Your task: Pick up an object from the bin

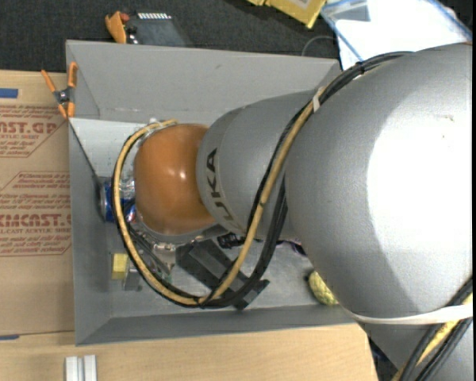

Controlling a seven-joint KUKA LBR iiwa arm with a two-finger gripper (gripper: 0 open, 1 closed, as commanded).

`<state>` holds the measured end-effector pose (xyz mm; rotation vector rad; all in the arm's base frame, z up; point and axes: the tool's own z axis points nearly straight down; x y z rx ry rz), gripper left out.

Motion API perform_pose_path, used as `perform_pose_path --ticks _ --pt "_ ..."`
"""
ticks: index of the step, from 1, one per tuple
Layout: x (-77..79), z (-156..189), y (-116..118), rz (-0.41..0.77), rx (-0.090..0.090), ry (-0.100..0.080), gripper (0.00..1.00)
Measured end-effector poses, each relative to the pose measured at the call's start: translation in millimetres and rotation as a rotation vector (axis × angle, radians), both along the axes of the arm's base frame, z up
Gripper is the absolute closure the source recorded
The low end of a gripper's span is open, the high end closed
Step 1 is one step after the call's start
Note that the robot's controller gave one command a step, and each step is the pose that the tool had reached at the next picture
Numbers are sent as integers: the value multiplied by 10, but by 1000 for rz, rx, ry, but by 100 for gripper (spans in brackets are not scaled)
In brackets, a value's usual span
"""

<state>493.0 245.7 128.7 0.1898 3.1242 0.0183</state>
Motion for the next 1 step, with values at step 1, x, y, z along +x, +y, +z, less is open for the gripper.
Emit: perform_pose_path --ticks 1 --pt "-5 34 3 1 0 2 100"
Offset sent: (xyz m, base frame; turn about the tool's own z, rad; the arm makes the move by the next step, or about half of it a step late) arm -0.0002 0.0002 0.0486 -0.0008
